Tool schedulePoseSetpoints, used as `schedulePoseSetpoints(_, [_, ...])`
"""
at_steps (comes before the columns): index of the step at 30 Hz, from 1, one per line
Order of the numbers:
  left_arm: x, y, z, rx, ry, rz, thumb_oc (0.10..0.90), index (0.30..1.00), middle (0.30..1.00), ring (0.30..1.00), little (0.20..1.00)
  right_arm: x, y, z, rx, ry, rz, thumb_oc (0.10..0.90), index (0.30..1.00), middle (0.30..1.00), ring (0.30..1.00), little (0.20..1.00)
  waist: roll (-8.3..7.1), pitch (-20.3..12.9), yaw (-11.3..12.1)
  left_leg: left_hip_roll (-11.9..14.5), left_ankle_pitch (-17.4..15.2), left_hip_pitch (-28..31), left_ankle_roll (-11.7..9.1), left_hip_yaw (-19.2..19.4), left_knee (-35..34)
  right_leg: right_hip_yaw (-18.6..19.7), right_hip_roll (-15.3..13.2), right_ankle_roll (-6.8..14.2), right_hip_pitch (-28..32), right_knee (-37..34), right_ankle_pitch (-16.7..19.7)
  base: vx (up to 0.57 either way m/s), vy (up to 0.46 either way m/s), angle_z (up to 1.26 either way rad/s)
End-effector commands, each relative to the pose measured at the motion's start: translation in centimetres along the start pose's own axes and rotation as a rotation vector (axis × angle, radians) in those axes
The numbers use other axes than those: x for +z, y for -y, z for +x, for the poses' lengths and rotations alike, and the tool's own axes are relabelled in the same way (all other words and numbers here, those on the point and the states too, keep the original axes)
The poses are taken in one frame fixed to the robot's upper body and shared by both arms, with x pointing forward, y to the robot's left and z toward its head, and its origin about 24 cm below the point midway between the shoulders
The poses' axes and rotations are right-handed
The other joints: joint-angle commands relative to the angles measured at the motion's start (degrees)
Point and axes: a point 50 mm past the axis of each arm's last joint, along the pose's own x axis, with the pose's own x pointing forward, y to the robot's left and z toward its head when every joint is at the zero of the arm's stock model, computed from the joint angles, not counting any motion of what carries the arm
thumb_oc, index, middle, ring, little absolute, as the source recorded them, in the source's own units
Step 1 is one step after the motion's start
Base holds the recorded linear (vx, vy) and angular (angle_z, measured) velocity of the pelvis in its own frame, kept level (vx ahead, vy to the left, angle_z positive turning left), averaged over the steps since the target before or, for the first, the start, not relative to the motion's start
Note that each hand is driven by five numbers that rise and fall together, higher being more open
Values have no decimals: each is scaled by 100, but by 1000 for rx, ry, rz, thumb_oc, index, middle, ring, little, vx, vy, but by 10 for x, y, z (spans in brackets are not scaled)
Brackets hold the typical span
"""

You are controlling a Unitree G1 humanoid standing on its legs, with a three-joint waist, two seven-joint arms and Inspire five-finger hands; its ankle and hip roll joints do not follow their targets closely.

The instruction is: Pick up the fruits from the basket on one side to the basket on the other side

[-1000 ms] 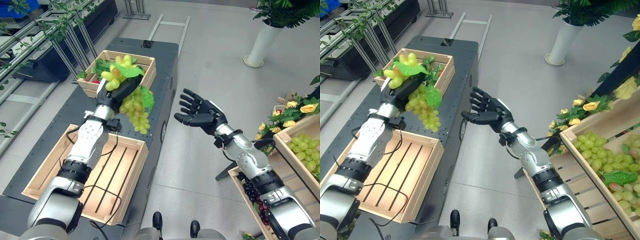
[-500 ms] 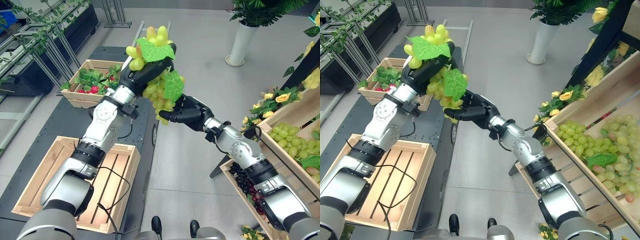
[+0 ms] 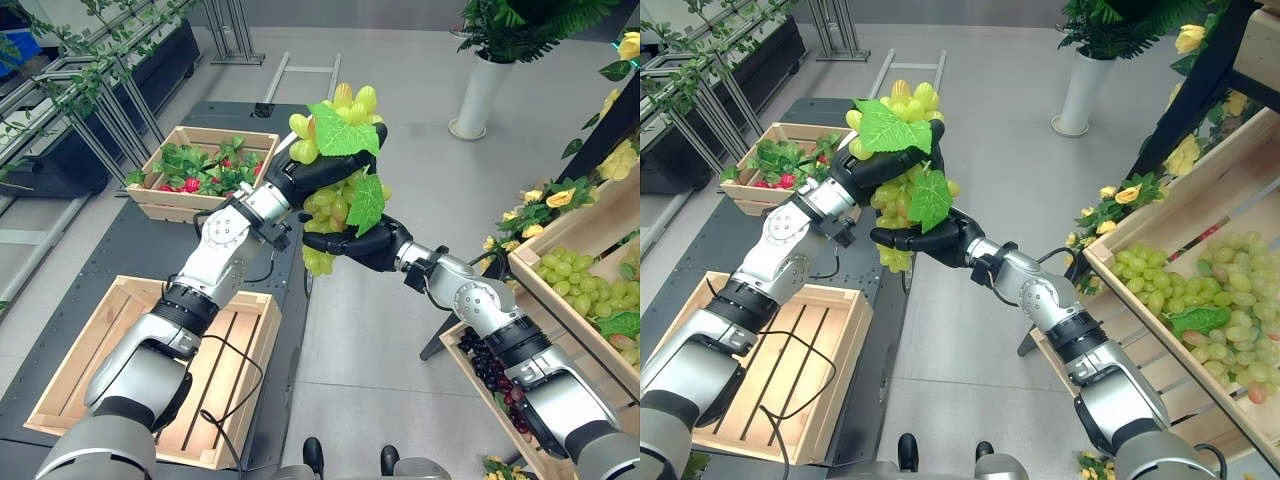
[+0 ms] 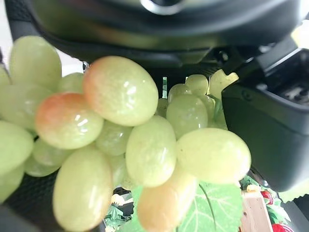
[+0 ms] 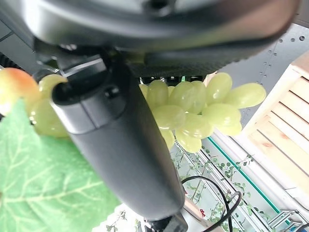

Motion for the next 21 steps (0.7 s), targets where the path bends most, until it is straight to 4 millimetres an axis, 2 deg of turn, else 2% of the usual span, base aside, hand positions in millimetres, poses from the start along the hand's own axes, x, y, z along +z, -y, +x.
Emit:
schedulePoseSetpoints(1, [22, -9, 29, 18, 100, 6, 400, 300, 300, 300, 300, 40, -34, 28, 177, 239, 6, 800, 900, 900, 900, 900, 69, -1111, 45, -321, -1021, 241, 28, -8, 9, -39, 285, -171, -369, 6, -25, 10, -1, -5])
schedulePoseSetpoints(14, [9, -19, 19, 66, 67, -24, 400, 300, 300, 300, 300, 55, -25, 26, 105, 339, 12, 800, 900, 900, 900, 900, 96, -1105, 47, -302, -1035, 261, 38, 39, 9, -55, 280, -177, -361, 6, -24, 4, 2, -5])
schedulePoseSetpoints(21, [8, -15, 19, 72, 118, -80, 400, 300, 300, 300, 300, 61, -28, 28, 138, 464, 162, 800, 900, 900, 900, 900, 113, -1120, 88, -289, -1050, 269, 40, 12, 9, -75, 289, -189, -341, 6, -45, 0, 0, 0])
